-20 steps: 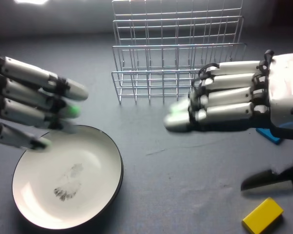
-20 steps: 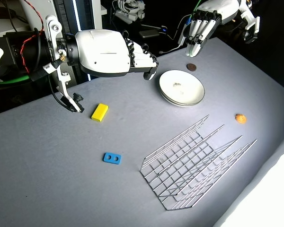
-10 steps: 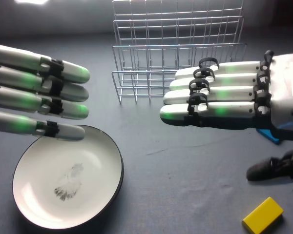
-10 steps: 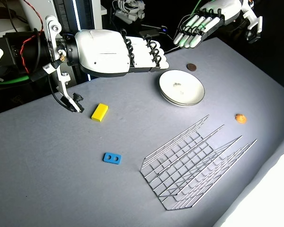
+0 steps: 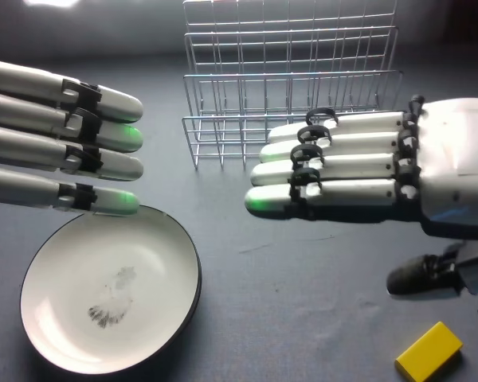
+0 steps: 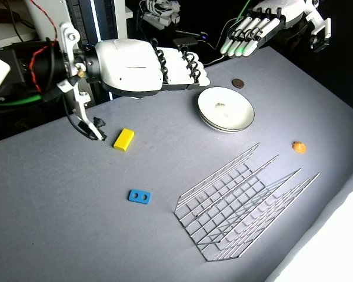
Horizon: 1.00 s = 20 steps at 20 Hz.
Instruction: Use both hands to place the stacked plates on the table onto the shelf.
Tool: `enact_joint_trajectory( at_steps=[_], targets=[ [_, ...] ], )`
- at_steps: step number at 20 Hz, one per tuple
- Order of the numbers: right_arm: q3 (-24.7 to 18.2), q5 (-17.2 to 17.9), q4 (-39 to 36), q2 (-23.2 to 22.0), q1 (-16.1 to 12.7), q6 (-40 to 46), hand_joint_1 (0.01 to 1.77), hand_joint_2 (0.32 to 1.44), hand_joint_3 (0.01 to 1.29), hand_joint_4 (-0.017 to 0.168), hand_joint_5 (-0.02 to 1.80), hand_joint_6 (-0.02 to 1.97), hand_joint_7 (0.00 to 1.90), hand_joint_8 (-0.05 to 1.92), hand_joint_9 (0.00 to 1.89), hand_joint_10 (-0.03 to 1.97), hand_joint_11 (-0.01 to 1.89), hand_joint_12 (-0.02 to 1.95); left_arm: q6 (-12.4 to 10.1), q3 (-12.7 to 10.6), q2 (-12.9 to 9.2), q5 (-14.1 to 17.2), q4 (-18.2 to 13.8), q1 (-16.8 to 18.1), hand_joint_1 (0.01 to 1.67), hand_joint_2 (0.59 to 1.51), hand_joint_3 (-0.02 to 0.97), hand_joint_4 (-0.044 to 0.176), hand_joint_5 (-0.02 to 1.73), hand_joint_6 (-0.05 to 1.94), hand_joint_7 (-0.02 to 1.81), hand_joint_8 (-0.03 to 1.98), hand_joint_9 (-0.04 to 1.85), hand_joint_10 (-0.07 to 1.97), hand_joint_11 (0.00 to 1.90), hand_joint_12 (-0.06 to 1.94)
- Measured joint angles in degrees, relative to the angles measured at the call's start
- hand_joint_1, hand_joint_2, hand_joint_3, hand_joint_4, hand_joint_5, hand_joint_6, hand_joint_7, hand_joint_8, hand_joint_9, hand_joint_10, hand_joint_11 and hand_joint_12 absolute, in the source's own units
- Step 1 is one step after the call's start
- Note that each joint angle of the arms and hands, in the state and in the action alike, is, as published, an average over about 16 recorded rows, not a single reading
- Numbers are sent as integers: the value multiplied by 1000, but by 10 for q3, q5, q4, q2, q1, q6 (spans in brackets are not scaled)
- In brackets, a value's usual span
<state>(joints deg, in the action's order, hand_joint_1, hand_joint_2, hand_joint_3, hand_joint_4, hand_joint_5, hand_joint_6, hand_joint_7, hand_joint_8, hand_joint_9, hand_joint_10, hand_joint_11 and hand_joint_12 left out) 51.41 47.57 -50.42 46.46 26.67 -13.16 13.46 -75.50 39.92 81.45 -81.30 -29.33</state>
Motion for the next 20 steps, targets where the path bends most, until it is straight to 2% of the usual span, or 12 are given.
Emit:
enact_joint_trajectory(
  at_steps=[7,14,20],
  targets=[
    [28,-8,31,50,13,-52,1215,1017,18,-2,21,9,22,-12,12,6,17,-4,-46,-9,0,2,-33,-4,17,1112,0,9,287,14,303,18,263,3,163,99],
    [46,-14,80,84,35,-111,1211,1024,19,-1,20,9,21,-12,14,6,17,-3,-90,-17,0,-3,-97,-8,15,1117,3,8,302,16,318,17,271,3,166,86],
    [56,-12,98,94,50,-111,1203,1020,19,-1,20,9,21,-13,18,6,17,-3,-94,-11,-2,-43,-138,-28,15,1122,4,8,290,16,301,17,253,3,159,75]
  ],
)
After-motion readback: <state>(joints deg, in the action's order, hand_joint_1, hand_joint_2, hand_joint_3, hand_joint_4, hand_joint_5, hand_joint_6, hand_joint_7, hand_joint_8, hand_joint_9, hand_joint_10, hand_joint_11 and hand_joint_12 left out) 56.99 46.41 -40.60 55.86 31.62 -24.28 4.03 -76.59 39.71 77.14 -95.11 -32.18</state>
